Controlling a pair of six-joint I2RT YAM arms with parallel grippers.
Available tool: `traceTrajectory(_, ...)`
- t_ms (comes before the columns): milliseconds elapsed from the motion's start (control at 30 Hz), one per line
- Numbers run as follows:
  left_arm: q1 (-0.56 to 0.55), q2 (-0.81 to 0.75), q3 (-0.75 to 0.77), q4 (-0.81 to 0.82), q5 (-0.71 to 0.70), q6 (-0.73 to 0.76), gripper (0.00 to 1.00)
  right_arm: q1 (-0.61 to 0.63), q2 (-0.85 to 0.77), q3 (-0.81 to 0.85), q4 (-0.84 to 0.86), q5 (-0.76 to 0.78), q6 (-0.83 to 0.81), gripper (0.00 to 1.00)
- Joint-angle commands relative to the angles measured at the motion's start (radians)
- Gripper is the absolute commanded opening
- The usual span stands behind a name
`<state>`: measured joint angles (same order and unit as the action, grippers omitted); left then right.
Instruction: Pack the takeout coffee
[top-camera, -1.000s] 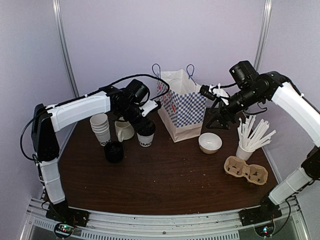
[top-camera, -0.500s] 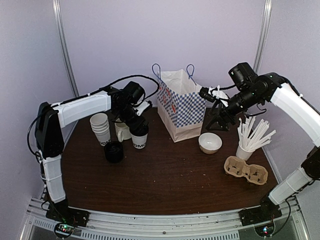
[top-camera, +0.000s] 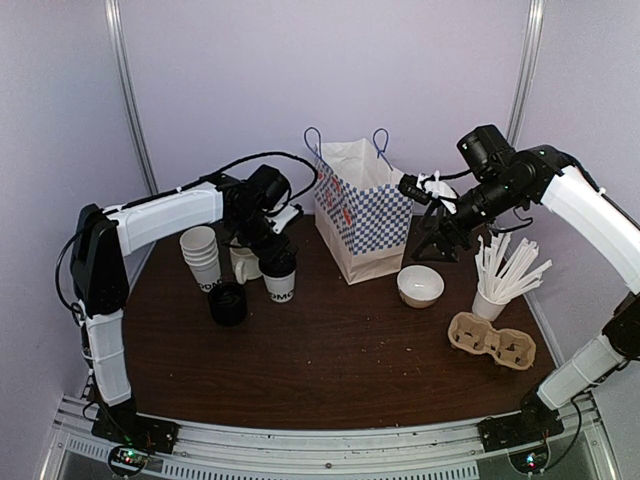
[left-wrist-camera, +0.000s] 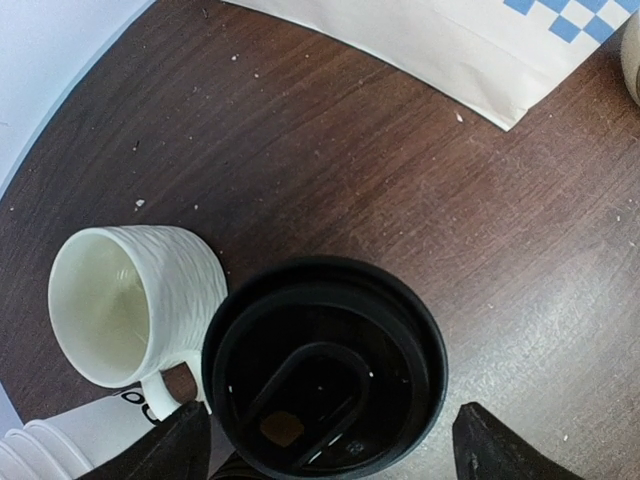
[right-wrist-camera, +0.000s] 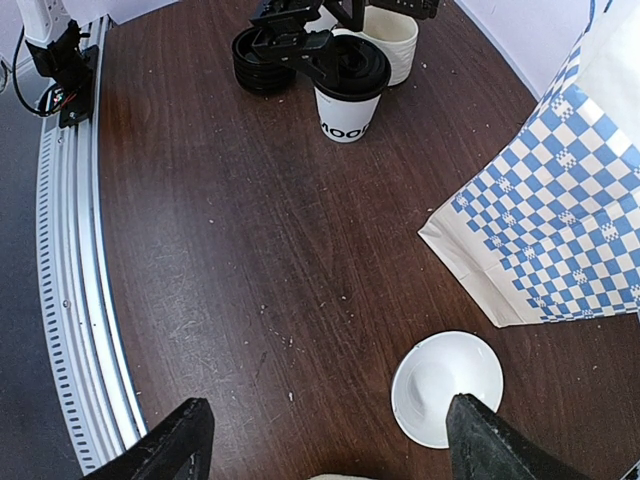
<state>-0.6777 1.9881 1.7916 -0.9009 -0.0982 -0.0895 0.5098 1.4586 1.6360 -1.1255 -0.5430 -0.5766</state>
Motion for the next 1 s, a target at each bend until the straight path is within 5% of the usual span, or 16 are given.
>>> traceTrajectory(0, 0.001, -0.078, 0.05, -0.025, -0.004, -0.003, 0.87, -0.005, -0.02, -0.011, 0.013, -0.017, -0.002, 0.84)
traceTrajectory(167, 0.035, -0.21, 0.082, -0.085, -0.152, -0.08, 0.82, -0.006, -0.014, -0.013, 0.015, -0.015, -0.003, 0.84)
traceTrajectory(467, 0.323, -0.245, 0.103, -0.317, -0.07, -0.169, 0.63, -0.004, -0.009, -0.036, 0.027, 0.005, -0.013, 0.83)
traceTrajectory(967, 0.477, -0.153, 0.053, -0.333, -0.028, -0.158, 0.52, -0.004, -0.003, -0.05, 0.035, 0.005, -0.009, 0.83)
